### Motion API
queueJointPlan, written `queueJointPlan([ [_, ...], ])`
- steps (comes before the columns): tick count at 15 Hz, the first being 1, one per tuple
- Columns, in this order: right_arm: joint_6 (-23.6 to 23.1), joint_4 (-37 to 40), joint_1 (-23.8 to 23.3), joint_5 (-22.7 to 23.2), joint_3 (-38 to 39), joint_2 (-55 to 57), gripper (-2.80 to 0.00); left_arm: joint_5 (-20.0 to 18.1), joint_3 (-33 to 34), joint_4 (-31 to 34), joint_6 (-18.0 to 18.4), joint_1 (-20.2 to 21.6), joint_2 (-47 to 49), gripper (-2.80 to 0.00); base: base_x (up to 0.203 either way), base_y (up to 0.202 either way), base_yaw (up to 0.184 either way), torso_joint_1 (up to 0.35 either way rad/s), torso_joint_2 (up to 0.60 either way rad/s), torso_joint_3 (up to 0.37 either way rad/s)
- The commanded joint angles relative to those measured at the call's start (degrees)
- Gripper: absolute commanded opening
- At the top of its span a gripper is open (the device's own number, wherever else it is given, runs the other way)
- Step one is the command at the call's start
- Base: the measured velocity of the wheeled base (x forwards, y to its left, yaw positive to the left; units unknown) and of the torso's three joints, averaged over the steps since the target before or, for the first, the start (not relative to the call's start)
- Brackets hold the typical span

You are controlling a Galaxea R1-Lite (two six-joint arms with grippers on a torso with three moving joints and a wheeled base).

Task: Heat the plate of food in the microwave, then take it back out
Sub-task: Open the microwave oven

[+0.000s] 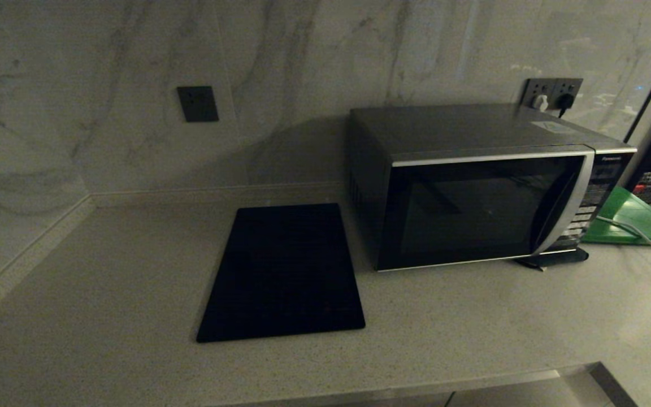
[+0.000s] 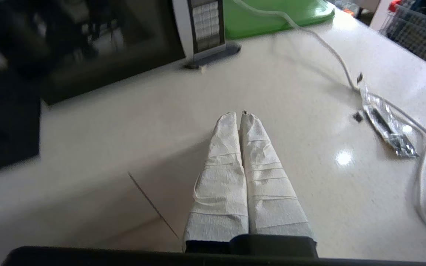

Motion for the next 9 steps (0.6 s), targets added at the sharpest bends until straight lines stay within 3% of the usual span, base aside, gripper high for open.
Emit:
queueJointPlan([
  [1,-0.9,0.7,3.4,-0.6,2.3,-4.5,-2.8,0.0,0.0,0.0,-0.1,0.0,0.1,-2.8,0.0,0.0,0.0,0.0,0.0,0.0],
  [7,0.5,2.9,5.4,-1.6,8.0,-13.7,-2.8,0.0,0.0,0.0,-0.1,0.0,0.1,-2.8,0.0,0.0,0.0,0.0,0.0,0.0],
  [9,-3.5,4.6,5.4,-0.8,9.8,-18.2,-2.8,0.0,0.0,0.0,-0.1,0.0,0.1,-2.8,0.0,0.0,0.0,0.0,0.0,0.0],
])
